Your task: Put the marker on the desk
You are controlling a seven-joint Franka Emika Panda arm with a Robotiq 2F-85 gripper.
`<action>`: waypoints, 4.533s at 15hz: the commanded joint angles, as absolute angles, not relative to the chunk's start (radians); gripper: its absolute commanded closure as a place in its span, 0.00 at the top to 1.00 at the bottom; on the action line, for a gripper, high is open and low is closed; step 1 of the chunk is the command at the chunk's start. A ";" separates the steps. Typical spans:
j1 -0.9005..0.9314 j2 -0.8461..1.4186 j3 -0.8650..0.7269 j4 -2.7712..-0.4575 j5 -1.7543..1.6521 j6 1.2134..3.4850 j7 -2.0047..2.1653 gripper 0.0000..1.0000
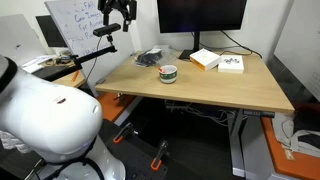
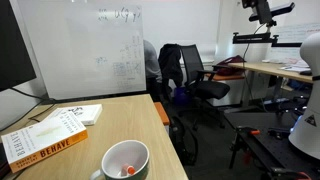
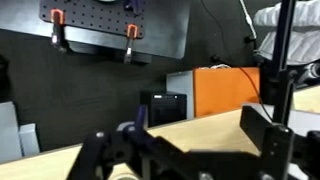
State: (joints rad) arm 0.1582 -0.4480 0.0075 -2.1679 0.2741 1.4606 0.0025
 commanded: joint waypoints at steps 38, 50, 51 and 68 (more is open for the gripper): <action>0.111 0.552 -0.005 -1.750 0.326 2.091 0.943 0.80; 0.115 0.578 -0.001 -1.660 0.336 2.025 0.932 0.58; 0.115 0.588 -0.003 -1.649 0.334 2.022 0.934 0.53; 0.127 0.567 -0.023 -1.599 0.328 1.912 0.983 0.05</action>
